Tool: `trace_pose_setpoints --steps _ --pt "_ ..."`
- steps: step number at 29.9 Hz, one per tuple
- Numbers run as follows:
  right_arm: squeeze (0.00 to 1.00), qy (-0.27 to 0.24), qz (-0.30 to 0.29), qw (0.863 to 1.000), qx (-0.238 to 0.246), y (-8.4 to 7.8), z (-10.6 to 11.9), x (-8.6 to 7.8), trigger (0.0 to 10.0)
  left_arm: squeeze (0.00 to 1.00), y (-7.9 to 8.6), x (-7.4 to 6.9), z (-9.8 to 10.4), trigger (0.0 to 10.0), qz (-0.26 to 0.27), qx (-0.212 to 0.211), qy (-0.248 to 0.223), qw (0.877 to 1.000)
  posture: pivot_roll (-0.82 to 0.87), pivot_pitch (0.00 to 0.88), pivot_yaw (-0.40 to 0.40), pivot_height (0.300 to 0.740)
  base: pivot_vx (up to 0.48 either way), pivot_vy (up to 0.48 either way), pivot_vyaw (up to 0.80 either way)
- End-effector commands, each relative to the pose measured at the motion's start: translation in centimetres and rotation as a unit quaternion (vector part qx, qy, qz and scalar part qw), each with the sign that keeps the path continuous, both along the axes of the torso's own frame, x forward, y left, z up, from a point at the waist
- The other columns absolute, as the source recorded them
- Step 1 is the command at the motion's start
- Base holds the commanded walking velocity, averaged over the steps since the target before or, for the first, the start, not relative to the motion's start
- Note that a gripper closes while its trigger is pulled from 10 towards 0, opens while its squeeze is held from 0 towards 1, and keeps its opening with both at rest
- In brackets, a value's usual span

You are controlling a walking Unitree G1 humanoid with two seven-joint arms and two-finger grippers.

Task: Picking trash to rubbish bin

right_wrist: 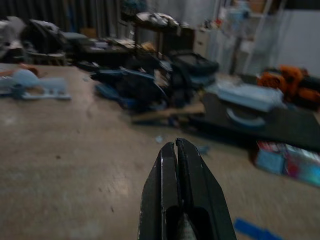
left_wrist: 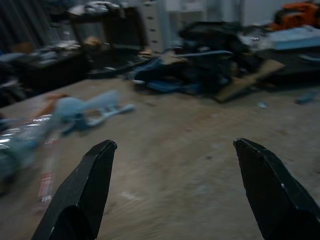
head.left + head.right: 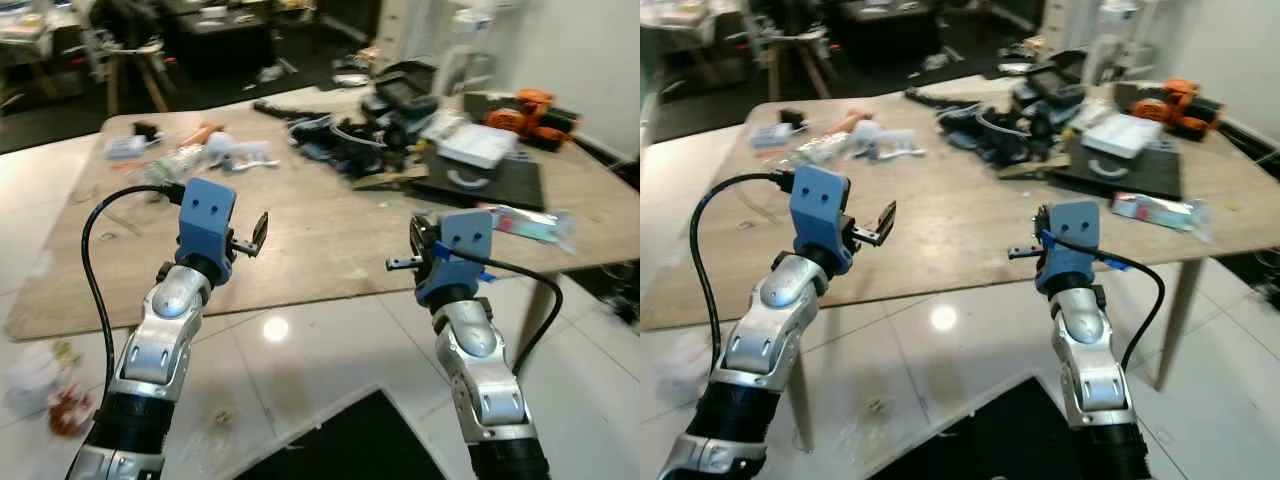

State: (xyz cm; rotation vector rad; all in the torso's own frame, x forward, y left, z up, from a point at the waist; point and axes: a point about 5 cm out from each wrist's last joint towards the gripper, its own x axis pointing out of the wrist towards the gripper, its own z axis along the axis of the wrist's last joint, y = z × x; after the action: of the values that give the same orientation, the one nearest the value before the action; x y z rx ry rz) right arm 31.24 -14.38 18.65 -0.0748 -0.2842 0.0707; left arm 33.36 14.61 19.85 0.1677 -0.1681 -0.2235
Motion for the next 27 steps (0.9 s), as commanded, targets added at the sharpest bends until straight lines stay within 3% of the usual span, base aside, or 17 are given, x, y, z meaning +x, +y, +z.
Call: trace_pose_setpoints --steps 1,27 --pt "0.0 0.017 0.005 1.0 0.002 0.23 -0.79 -0.03 10.0 0.0 0.35 -0.11 -0.31 10.0 0.007 0.009 0.006 1.0 0.0 0.119 0.044 0.74 0.0 0.0 -0.8" --pt "0.0 0.035 -0.003 0.999 0.013 0.09 -1.65 -0.13 10.0 0.0 1.27 0.1 -0.38 10.0 0.035 0.008 0.011 0.999 0.01 0.135 0.039 0.74 0.0 0.0 -0.8"
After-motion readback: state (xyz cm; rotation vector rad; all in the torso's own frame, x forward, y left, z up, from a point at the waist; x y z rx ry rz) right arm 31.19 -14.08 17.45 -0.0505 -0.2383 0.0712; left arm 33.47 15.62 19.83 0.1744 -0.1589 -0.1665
